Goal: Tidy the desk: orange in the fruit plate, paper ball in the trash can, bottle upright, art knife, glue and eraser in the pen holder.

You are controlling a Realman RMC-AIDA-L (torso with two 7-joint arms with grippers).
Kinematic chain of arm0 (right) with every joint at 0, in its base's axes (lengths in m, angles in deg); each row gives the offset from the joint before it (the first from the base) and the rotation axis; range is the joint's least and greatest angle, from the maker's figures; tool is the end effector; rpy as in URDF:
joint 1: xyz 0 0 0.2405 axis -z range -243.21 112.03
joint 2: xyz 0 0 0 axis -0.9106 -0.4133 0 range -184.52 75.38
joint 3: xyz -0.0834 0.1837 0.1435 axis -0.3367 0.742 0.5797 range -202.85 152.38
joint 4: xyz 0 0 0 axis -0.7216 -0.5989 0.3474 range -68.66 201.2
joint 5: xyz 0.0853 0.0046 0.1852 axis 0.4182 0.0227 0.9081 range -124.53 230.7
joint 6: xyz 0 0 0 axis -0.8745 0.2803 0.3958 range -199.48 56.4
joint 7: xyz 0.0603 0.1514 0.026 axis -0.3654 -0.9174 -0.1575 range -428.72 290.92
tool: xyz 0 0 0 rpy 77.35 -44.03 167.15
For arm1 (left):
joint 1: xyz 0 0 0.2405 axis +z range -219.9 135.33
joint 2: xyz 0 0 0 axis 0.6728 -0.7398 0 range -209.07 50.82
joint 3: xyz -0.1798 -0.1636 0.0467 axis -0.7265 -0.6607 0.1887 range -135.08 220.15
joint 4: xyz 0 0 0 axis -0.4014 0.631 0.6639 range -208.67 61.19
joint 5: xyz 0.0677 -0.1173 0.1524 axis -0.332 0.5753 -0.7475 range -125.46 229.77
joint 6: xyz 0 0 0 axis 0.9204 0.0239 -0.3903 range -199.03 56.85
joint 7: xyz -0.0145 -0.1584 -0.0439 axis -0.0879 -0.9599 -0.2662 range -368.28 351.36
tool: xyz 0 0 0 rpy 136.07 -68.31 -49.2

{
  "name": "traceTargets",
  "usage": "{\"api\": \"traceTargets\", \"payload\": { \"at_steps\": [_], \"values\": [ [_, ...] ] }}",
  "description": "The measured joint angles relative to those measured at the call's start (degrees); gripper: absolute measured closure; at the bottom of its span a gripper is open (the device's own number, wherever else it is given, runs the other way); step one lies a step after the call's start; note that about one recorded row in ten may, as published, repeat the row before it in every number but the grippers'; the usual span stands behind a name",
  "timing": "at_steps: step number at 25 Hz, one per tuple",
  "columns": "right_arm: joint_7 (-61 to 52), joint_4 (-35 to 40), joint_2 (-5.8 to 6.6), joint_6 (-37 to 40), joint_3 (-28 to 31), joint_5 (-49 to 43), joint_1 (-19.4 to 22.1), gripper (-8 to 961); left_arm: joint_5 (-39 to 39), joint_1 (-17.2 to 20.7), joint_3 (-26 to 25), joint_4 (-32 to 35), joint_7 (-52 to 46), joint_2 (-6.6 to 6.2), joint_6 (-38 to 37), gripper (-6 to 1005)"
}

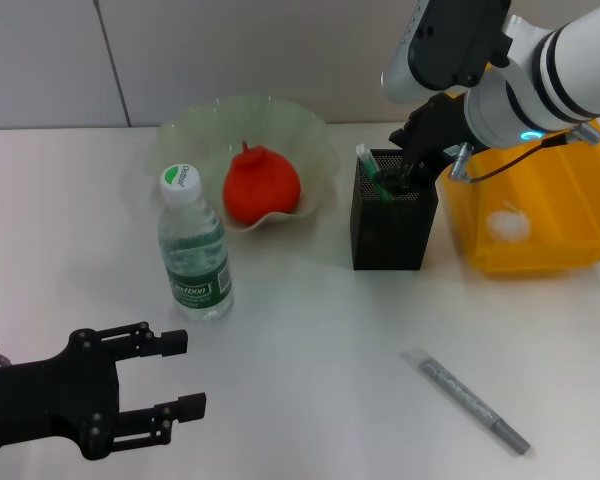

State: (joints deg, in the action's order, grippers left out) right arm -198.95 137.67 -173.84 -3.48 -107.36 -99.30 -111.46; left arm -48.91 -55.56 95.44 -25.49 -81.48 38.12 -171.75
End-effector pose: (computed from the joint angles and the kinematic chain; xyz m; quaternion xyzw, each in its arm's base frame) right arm 0.1105 0.4245 -0.0212 -0.9467 0.0587 -0.1393 0.2843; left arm -0.2649 0.2500 0.0091 -0.9454 -0.1514 -0.2715 0.0980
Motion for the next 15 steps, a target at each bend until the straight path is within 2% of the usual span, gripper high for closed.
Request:
{"api": "traceTargets", "payload": {
  "at_steps": [6,8,10,11,14,15],
  "values": [
    [-1.2,1.4,0.00,1.4,0.4,0.0,0.0,413,0.0,-0.1,0.0,0.0,0.0,-0.02,0.0,289],
    [-3.0,3.8,0.05,4.7,1.2,0.0,0.1,334,0.0,-0.1,0.0,0.0,0.0,-0.10,0.0,289],
    [-7.4,10.4,0.08,13.6,2.9,0.0,0.0,255,0.0,-0.2,0.0,0.0,0.0,-0.21,-0.1,289],
    [-7.4,10.4,0.08,13.6,2.9,0.0,0.0,254,0.0,-0.2,0.0,0.0,0.0,-0.21,-0.1,289],
    [-12.5,15.7,0.14,23.6,4.2,-0.6,-1.1,252,-0.1,-0.3,0.0,0.0,0.1,-0.30,-0.1,290],
    [-15.7,17.2,0.16,29.5,5.4,-1.0,-2.3,251,-0.1,-0.4,0.0,0.0,0.3,-0.33,-0.1,290]
  ]
}}
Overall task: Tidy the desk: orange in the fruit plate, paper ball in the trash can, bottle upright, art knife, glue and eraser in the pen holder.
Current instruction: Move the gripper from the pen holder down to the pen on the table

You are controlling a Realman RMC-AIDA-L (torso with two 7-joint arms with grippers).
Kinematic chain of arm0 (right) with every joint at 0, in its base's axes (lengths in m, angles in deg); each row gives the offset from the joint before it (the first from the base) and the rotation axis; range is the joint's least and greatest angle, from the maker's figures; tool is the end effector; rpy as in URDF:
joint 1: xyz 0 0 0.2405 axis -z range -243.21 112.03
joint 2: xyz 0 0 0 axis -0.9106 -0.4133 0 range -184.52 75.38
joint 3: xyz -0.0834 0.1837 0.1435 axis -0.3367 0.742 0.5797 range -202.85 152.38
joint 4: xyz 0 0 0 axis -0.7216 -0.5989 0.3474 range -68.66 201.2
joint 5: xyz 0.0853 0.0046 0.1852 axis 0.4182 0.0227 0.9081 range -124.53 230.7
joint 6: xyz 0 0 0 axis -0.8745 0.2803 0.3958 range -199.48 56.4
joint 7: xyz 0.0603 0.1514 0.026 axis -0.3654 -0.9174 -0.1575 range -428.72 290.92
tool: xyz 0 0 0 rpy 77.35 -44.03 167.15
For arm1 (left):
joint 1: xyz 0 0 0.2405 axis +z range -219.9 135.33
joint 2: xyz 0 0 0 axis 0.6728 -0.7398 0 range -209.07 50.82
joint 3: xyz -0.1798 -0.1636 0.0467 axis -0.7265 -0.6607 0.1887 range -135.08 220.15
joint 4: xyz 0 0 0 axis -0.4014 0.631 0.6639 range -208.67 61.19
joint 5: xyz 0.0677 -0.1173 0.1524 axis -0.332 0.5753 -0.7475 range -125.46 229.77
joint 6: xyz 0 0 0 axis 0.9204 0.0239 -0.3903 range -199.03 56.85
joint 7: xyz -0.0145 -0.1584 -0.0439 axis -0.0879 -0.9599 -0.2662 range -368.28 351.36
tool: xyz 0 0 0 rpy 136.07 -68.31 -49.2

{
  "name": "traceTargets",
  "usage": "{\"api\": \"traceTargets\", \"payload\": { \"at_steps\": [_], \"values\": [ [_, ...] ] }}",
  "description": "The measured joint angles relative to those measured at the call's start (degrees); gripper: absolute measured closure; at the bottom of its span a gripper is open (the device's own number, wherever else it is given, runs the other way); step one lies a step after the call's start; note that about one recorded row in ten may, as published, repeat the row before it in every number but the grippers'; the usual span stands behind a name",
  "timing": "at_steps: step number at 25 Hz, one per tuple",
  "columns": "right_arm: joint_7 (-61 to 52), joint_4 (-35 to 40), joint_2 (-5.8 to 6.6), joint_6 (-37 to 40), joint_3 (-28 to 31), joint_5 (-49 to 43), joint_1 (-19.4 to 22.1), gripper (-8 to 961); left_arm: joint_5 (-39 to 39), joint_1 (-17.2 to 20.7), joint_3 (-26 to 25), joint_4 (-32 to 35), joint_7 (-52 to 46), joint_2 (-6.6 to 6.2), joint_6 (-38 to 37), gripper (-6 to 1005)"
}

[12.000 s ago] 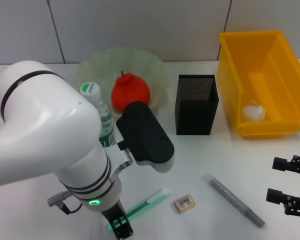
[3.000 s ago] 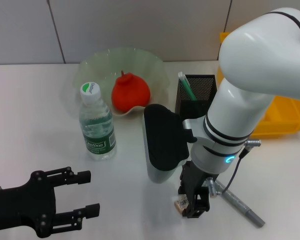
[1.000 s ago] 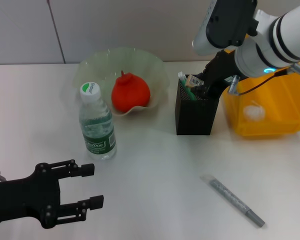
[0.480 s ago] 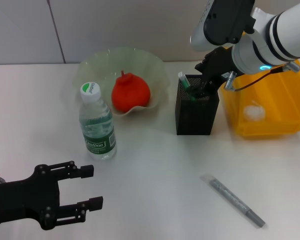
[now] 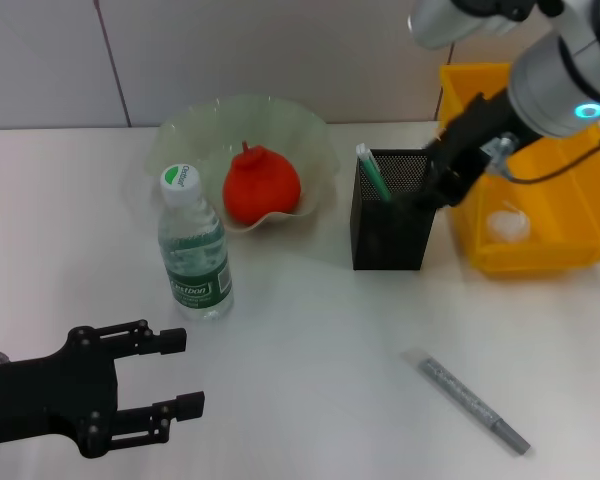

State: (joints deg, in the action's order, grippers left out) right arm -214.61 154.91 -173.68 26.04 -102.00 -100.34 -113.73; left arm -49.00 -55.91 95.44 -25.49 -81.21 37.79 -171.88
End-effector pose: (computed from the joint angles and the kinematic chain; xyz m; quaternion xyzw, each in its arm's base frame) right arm 0.0803 0.3754 0.0203 -0.9427 0.1731 -0.1692 0.2296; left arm -0.2646 0.2515 0.0108 -0.9471 -0.1457 -0.2689 0.0975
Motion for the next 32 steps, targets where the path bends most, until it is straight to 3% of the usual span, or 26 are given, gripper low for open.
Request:
{"api": "traceTargets", "payload": {
  "at_steps": [5,9,21,32],
  "values": [
    [-5.8,-4.4,0.02,10.4,1.9,-0.1,-3.4,254,0.0,-0.2,0.0,0.0,0.4,-0.05,-0.2,289],
    [-7.4,-8.1,-0.11,11.6,1.6,-0.1,-3.5,257,0.0,-0.3,0.0,0.5,0.6,-0.28,-0.2,289],
    [-9.8,-27.2,-0.49,0.6,-2.6,0.5,-2.8,261,0.0,-1.1,0.0,0.8,0.7,-0.83,-0.2,289],
    [-11.9,-35.2,-0.51,-7.5,-7.3,1.2,-4.8,273,0.0,-1.6,0.0,0.5,0.7,-0.81,0.1,289]
  ]
}}
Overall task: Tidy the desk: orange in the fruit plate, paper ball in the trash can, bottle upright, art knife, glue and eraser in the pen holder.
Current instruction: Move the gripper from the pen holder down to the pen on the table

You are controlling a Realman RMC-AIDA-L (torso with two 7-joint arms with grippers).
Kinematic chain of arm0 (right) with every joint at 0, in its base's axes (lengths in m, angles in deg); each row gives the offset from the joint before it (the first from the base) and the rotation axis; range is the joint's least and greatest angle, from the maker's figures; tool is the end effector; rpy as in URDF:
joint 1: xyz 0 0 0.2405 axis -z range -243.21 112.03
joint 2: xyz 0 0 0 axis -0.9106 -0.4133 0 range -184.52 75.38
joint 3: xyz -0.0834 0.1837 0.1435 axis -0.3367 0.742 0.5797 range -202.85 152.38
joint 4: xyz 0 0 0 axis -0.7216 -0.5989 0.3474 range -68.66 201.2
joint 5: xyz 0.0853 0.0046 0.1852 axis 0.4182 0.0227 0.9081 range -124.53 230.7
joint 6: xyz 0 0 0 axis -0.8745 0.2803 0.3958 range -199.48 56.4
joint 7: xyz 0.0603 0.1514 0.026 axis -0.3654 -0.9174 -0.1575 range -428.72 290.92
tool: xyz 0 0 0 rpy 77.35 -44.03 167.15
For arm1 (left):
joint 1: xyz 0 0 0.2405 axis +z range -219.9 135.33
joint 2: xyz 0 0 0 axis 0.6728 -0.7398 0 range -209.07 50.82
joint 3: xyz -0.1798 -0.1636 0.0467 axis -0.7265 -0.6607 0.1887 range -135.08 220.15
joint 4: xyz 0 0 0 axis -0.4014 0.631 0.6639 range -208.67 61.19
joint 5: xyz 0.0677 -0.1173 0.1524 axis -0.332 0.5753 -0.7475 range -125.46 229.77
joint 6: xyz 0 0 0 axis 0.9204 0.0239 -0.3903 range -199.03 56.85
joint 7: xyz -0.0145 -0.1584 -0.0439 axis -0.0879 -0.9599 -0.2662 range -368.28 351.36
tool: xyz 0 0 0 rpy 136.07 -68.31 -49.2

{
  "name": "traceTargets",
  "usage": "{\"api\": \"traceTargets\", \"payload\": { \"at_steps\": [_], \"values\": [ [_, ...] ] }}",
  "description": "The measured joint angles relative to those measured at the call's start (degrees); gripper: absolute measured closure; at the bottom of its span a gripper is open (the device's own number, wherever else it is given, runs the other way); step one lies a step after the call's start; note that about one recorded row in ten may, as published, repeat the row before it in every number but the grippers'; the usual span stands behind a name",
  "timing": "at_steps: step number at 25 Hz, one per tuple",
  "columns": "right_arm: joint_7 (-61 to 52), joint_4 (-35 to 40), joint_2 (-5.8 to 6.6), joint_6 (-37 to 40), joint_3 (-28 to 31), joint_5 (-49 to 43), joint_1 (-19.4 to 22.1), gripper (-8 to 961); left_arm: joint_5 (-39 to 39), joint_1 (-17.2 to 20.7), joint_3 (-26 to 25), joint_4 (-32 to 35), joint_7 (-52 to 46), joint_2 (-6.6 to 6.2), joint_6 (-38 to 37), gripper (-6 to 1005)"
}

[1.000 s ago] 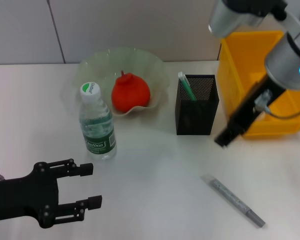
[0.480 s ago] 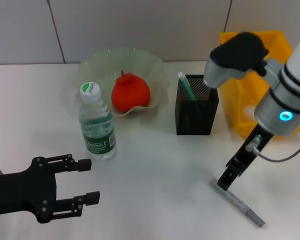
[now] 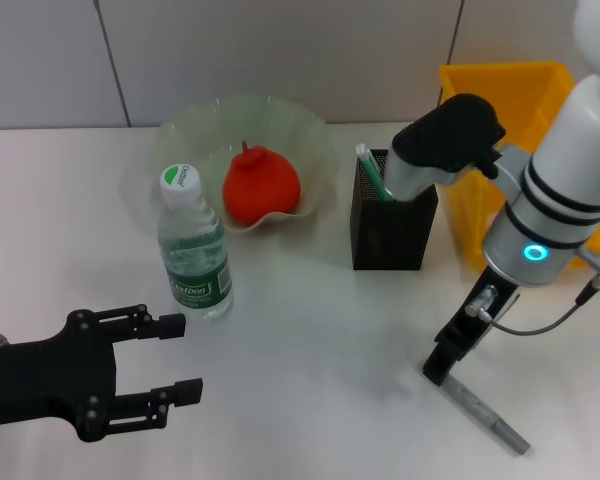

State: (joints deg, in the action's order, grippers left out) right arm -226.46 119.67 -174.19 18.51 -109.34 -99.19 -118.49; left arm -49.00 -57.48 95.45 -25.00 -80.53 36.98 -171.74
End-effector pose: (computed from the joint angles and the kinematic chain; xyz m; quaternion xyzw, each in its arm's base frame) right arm 0.1676 0.3609 -0.0594 -0.8746 0.3679 -0.2911 0.1227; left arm -0.2602 0.2606 0.0163 -0.9521 -0.1225 -0.2614 0.1005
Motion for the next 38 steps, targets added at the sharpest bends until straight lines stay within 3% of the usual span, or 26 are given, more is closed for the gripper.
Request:
{"api": "traceTargets", "payload": {
  "at_steps": [7,12,28,38],
  "values": [
    [-0.5,-2.8,-0.21,-1.4,-2.7,1.5,-1.5,281,0.0,0.0,0.0,0.0,0.0,0.00,0.1,289],
    [-0.9,-4.0,-0.21,-2.1,-2.9,1.8,-2.3,487,0.0,-0.1,0.0,0.1,0.0,-0.03,0.2,290],
    [-1.4,-8.7,-0.23,-4.7,-5.2,2.7,-4.3,501,0.0,-0.3,0.0,-0.2,0.6,-0.09,0.7,290],
    [-3.8,-9.4,-0.26,-5.6,-9.5,3.9,-4.8,589,0.0,-0.1,0.0,-0.2,0.9,-0.17,0.8,289]
  ]
}}
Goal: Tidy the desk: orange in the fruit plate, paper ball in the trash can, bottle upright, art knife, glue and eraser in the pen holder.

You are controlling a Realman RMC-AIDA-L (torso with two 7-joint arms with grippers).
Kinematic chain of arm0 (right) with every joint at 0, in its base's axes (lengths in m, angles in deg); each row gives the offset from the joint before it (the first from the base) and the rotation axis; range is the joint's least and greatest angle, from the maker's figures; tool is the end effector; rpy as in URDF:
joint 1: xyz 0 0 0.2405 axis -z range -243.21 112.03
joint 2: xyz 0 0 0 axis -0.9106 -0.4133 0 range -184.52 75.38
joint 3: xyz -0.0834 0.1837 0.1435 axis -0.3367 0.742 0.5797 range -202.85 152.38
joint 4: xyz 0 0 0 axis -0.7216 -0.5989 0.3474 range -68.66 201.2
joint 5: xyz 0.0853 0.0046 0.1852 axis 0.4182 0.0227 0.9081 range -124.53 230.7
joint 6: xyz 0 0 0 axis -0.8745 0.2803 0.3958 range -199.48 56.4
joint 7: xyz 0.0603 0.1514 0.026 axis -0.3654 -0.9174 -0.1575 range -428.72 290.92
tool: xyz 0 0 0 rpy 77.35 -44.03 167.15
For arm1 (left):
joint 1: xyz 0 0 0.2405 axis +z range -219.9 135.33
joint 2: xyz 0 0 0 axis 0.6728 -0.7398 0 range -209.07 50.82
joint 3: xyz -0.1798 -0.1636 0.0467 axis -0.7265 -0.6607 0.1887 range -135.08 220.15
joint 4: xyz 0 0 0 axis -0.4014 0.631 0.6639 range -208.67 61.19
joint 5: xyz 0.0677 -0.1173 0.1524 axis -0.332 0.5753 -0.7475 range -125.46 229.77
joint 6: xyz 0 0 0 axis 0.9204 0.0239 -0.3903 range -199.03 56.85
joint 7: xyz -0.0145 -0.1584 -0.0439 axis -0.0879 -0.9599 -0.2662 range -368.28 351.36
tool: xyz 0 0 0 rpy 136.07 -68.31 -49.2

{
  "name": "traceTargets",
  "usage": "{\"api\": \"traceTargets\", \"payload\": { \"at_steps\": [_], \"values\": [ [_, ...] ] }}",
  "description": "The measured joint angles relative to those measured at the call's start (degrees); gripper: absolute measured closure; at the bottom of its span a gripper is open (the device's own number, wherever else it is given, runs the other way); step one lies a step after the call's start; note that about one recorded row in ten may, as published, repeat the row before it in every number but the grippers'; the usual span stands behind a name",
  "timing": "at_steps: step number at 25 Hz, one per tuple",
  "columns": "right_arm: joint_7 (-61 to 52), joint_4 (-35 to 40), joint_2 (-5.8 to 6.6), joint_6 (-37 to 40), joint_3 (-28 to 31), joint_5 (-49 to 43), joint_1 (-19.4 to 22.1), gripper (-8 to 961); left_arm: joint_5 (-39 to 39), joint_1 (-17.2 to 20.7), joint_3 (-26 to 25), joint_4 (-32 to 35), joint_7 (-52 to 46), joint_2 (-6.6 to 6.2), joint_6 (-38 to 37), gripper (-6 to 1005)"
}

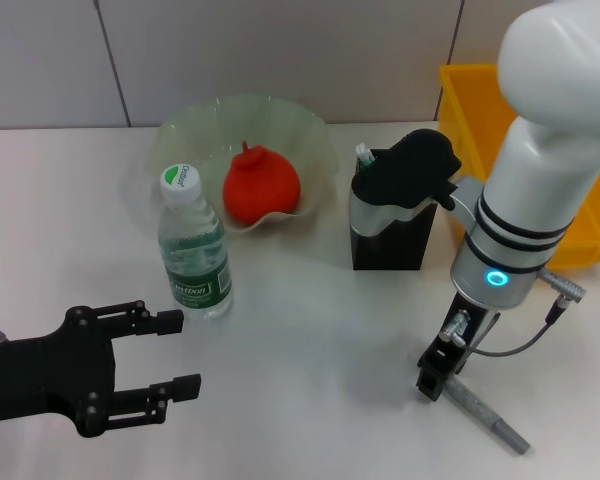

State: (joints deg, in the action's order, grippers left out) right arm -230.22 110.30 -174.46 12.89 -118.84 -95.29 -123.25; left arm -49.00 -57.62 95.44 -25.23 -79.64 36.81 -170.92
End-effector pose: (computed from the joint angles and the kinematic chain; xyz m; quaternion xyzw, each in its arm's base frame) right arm 0.1699 0.3559 -0.0875 -0.8661 0.3536 -0.3326 0.1191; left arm -0.2618 0.2631 0.0167 -0.9531 -0.1175 -0.2571 0.1083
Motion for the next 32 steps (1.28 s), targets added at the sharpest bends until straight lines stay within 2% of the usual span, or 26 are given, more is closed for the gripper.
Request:
{"api": "traceTargets", "payload": {
  "at_steps": [10,14,15,16,18,20,21,24,25,27,29,30,32],
  "values": [
    [-0.2,-0.6,0.00,-0.3,-0.7,0.0,-0.1,676,0.0,0.2,-0.1,0.0,0.4,-0.02,0.0,289],
    [-0.2,1.0,0.11,-0.3,-0.3,0.0,0.6,785,0.0,0.4,-0.1,0.0,0.4,-0.01,0.0,289],
    [-0.1,4.3,0.45,0.9,0.7,0.0,1.8,812,0.0,0.5,-0.2,0.0,0.4,-0.02,0.0,289],
    [-0.1,4.3,0.45,0.9,0.7,0.0,1.8,812,0.0,0.5,-0.2,0.0,0.4,-0.02,0.0,289],
    [1.1,9.5,0.64,2.8,3.7,0.0,3.6,812,0.0,0.6,-0.5,0.0,0.4,-0.02,0.0,289],
    [3.8,20.1,0.72,5.7,10.9,0.0,6.7,813,0.0,0.7,-0.7,0.0,0.4,0.03,0.0,289],
    [3.8,20.1,0.72,5.7,10.9,0.0,6.7,813,0.0,0.7,-0.7,0.0,0.4,0.03,0.0,289],
    [5.7,29.4,0.72,5.7,16.0,-0.3,9.3,813,0.0,0.8,-0.7,-0.1,0.4,0.23,0.0,289],
    [7.4,33.8,0.77,2.6,19.2,-0.3,11.0,813,0.0,0.8,-0.7,-0.2,0.4,0.32,0.0,289],
    [8.4,34.8,0.77,0.9,20.4,-0.3,11.5,813,0.0,0.8,-0.7,-0.3,0.4,0.35,0.0,289],
    [10.5,35.4,0.78,-3.8,21.8,-0.3,12.4,814,0.0,0.8,-0.7,-0.6,0.5,0.40,0.0,289],
    [12.5,34.9,0.78,-8.6,22.0,-0.3,13.1,814,0.0,0.8,-0.7,-0.6,0.5,0.40,0.0,289],
    [13.4,34.3,0.78,-11.1,21.8,-0.2,13.3,814,0.0,0.8,-0.7,-1.1,0.5,0.48,0.0,289]
  ]
}}
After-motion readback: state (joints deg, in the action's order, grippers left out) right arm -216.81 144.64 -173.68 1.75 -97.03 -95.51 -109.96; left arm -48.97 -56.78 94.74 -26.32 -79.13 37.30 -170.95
